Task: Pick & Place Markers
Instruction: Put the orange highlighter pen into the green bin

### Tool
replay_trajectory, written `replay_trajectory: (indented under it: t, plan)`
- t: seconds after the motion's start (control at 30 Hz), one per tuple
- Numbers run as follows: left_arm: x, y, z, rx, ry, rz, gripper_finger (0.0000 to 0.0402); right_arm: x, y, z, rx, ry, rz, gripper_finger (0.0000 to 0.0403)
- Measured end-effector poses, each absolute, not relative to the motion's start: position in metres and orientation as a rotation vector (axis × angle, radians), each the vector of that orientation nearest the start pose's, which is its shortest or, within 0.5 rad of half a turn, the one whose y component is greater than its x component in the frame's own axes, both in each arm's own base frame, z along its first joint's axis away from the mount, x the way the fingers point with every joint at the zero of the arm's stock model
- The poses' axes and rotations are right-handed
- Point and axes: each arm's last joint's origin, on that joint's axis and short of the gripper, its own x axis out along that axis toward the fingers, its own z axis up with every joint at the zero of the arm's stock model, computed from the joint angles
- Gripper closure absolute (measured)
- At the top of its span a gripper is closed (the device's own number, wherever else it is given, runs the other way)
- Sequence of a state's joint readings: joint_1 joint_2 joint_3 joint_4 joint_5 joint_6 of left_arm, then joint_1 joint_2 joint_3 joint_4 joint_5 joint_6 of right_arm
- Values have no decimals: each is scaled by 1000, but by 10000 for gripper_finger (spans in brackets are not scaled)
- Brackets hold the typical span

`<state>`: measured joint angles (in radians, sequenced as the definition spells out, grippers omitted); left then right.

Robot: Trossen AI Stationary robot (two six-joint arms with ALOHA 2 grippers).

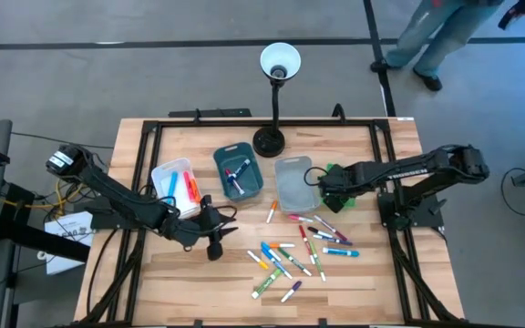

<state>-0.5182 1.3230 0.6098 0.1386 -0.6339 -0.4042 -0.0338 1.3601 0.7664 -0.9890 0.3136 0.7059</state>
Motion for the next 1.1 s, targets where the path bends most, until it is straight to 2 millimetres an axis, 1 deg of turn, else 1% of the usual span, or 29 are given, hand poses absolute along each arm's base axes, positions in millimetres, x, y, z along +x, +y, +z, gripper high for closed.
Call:
replay_trajectory:
  t: [0.13, 0.27, 0.37, 0.47, 0.57, 0.83, 0.97, 1.1]
  plan:
    - [245, -109, 179, -111, 476, 209, 284, 215, -12, 201, 311, 1316, -741, 224]
    - [256, -106, 164, -116, 483, 238, 284, 230, -7, 229, 277, 1220, -678, 220]
    - [262, -104, 159, -132, 462, 251, 284, 238, -3, 247, 205, 1155, -659, 223]
    - [267, -102, 157, -152, 437, 266, 284, 243, -2, 258, 158, 1119, -637, 228]
    - [271, -100, 152, -158, 428, 278, 284, 245, -1, 264, 150, 1100, -629, 232]
    - [279, -99, 137, -145, 444, 293, 284, 245, -1, 264, 148, 1097, -625, 237]
    - [278, -99, 142, -121, 432, 288, 284, 254, 4, 265, 94, 1055, -550, 237]
    - [276, -98, 154, -110, 402, 277, 284, 269, 17, 268, 3, 970, -360, 239]
